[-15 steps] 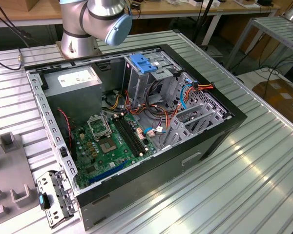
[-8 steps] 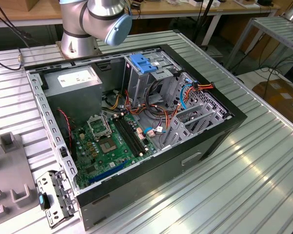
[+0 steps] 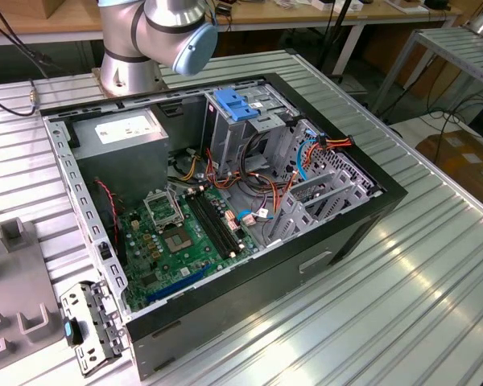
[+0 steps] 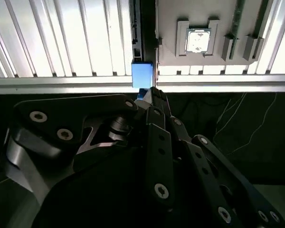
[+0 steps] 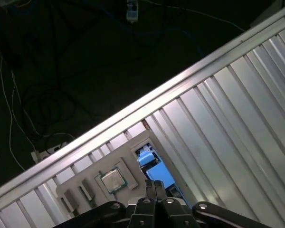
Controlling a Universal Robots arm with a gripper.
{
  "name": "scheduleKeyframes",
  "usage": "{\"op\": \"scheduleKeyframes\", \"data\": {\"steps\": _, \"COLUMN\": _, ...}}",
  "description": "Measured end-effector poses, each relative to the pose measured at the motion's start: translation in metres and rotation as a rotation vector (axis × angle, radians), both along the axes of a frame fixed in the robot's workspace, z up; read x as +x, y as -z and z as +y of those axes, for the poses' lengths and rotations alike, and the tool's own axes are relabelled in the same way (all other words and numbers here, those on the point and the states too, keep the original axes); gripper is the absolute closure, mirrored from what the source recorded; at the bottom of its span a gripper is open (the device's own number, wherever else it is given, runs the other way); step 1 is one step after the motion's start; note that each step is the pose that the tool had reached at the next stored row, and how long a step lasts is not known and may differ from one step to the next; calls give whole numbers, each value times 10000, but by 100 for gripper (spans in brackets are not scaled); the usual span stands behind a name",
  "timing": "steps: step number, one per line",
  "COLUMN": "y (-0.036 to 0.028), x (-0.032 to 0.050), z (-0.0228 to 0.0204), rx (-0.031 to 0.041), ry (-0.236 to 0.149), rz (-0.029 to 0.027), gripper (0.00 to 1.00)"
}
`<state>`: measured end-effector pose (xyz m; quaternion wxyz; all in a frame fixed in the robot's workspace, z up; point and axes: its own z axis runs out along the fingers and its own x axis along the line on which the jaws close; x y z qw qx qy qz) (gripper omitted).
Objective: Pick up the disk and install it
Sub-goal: 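Pick up the disk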
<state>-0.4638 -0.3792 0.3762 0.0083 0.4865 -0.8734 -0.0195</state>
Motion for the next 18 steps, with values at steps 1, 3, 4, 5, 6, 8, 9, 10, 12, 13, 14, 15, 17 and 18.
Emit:
{"op": "scheduleKeyframes", "data": {"steps": 1, "y": 2, "x": -1, "z": 1, "rx": -4, "ry": -176, "rz": -105, "gripper": 89}}
{"op": "scheduleKeyframes", "data": {"steps": 3, "y": 7, "x": 0, "z": 0, "rx": -15, "ry": -387, "rz": -448, "gripper": 89}}
{"op": "scheduleKeyframes", "data": {"steps": 4, "y": 10, "x": 1, "z": 0, "rx": -11, "ry": -551, "rz": -507, "gripper": 89}}
{"op": "scheduleKeyframes", "data": {"steps": 5, "y": 12, "x": 1, "z": 0, "rx": -8, "ry": -731, "rz": -513, "gripper": 89}}
{"op": "scheduleKeyframes", "data": {"steps": 6, "y": 15, "x": 0, "z": 0, "rx": 0, "ry": -1040, "rz": -515, "gripper": 89}}
{"op": "scheduleKeyframes", "data": {"steps": 8, "y": 23, "x": -1, "z": 1, "rx": 14, "ry": -1522, "rz": -516, "gripper": 89}}
{"op": "scheduleKeyframes", "data": {"steps": 9, "y": 27, "x": -1, "z": 1, "rx": 18, "ry": -1704, "rz": -516, "gripper": 89}}
{"op": "scheduleKeyframes", "data": {"steps": 10, "y": 32, "x": -1, "z": 1, "rx": 22, "ry": -1883, "rz": -516, "gripper": 89}}
{"op": "scheduleKeyframes", "data": {"steps": 12, "y": 48, "x": 0, "z": 0, "rx": 34, "ry": -2324, "rz": -515, "gripper": 89}}
{"op": "scheduleKeyframes", "data": {"steps": 13, "y": 56, "x": 0, "z": 1, "rx": 38, "ry": -2504, "rz": -514, "gripper": 89}}
{"op": "scheduleKeyframes", "data": {"steps": 14, "y": 68, "x": 0, "z": 0, "rx": 44, "ry": -2721, "rz": -514, "gripper": 89}}
{"op": "scheduleKeyframes", "data": {"steps": 15, "y": 77, "x": 0, "z": 1, "rx": 48, "ry": -2896, "rz": -514, "gripper": 89}}
{"op": "scheduleKeyframes", "data": {"steps": 17, "y": 100, "x": 0, "z": 1, "rx": 59, "ry": -3299, "rz": -514, "gripper": 83}}
{"op": "scheduleKeyframes", "data": {"steps": 18, "y": 111, "x": 0, "z": 1, "rx": 64, "ry": -3490, "rz": -514, "gripper": 76}}
